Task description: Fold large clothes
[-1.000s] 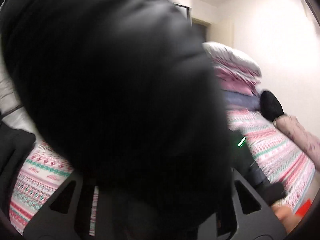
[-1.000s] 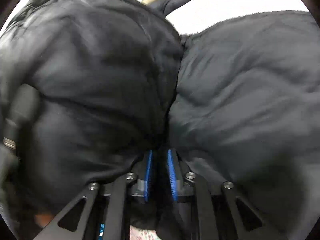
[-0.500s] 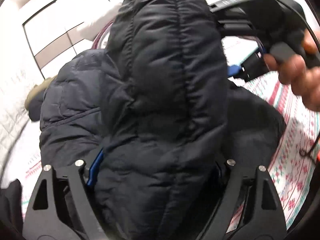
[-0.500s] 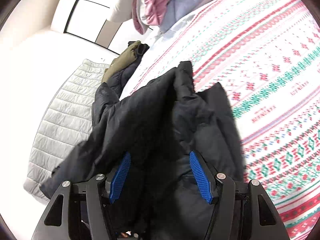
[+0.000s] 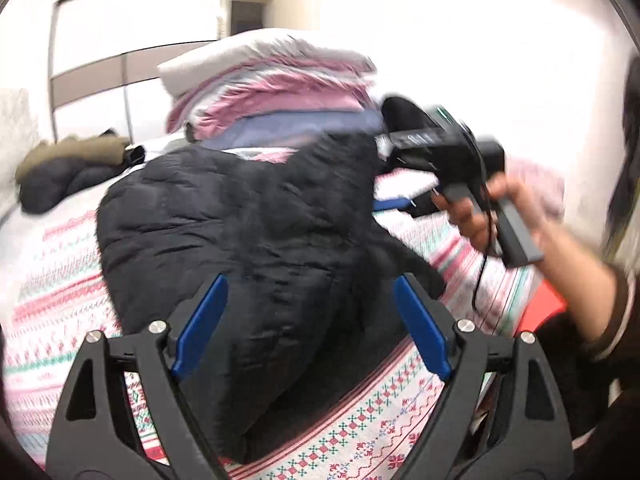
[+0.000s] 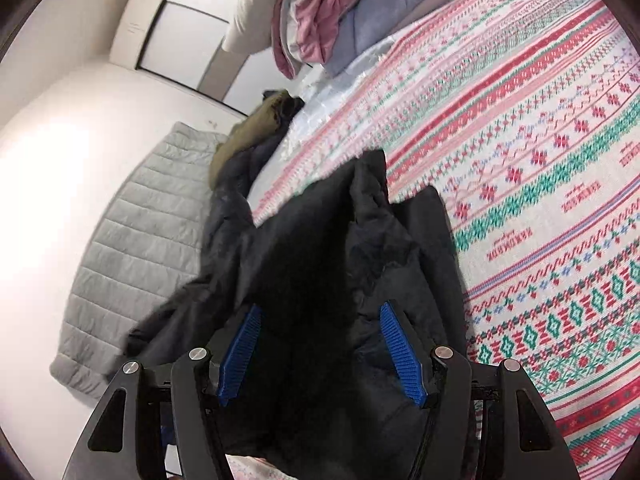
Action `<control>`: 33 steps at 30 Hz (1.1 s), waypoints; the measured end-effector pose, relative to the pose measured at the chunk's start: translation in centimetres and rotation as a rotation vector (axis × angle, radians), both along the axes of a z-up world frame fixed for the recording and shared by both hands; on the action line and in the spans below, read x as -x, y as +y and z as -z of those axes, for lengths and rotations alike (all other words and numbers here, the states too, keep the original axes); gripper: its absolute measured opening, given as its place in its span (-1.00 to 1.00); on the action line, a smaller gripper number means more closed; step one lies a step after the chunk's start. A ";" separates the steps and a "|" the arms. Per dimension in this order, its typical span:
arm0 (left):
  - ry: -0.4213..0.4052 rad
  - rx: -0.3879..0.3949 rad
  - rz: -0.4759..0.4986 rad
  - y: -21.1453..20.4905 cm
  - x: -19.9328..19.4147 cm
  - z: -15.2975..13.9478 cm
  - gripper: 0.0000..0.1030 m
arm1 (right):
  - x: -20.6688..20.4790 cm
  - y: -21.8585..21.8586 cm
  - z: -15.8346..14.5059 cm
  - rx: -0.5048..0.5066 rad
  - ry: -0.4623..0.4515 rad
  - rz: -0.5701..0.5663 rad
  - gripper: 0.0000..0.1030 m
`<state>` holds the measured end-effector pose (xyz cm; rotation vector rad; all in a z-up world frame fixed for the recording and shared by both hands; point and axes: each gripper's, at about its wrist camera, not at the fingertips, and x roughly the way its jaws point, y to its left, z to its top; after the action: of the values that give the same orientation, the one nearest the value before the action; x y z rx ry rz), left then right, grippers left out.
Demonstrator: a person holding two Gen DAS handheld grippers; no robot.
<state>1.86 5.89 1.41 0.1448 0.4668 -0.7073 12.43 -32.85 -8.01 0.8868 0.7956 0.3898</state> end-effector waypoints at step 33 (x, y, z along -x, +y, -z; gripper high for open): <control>0.194 -0.045 -0.239 -0.1 -9.4 8.2 0.72 | -1.2 5.8 -8.5 0.184 -0.177 -0.070 0.53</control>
<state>11.24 5.82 -6.75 0.0610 0.6735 -0.4784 13.65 -27.08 0.49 0.6449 0.6883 0.4423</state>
